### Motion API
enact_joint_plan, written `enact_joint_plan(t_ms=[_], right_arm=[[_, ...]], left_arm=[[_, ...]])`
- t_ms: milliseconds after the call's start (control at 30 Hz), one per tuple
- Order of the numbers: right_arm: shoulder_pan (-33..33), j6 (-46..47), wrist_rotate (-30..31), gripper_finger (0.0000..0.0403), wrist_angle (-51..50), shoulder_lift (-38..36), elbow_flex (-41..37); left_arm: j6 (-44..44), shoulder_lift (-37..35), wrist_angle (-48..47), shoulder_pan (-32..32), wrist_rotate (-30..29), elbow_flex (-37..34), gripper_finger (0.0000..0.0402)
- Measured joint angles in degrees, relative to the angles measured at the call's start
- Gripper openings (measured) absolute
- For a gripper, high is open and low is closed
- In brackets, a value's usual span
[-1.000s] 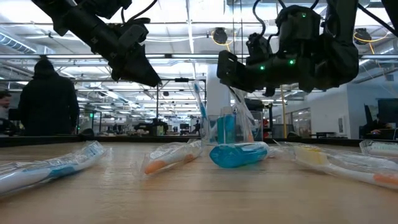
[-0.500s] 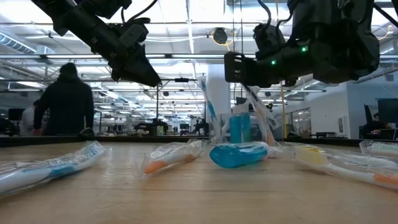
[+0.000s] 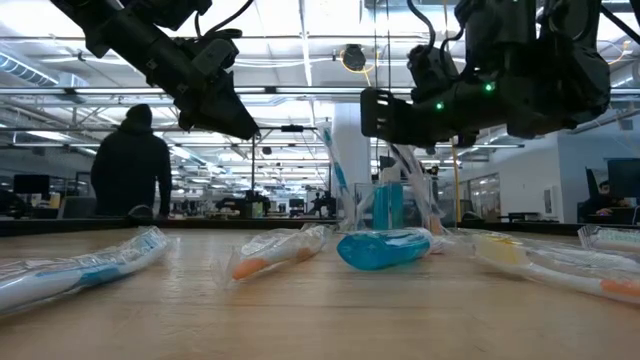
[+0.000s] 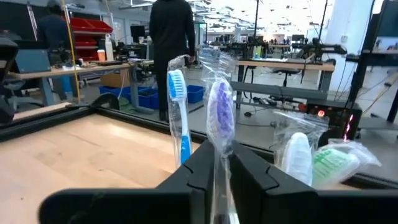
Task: Pick & Place toothbrushing station
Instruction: Put the top violet toothbrush into the transparent organizer
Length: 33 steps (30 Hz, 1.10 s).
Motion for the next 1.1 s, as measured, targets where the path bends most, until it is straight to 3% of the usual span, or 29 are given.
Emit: enact_joint_plan(t_ms=[167,467,633,833,1100], right_arm=[[0.0,-4.8,0.0,0.0076,2.7,-0.4,0.0],[0.5,-5.0,-0.1,0.0147,2.6,-0.5,0.0],[0.5,-10.4,-1.1,0.0167,2.8,-2.4,0.0],[-1.7,-12.7,-1.8,0.0150,-1.5,-6.3,0.0],[-2.1,-1.9,-6.1,0.0071,-14.5,-8.4,0.0]], left_arm=[[0.0,0.0,0.0,0.0,0.0,0.0,0.0141],[-0.1,0.0,0.0,0.0,0.0,0.0,0.0141],[-0.1,0.0,0.0,0.0,0.0,0.0,0.0141],[-0.1,0.0,0.0,0.0,0.0,0.0,0.0141],[0.0,0.0,0.0,-0.1,0.0,0.0,0.0141]])
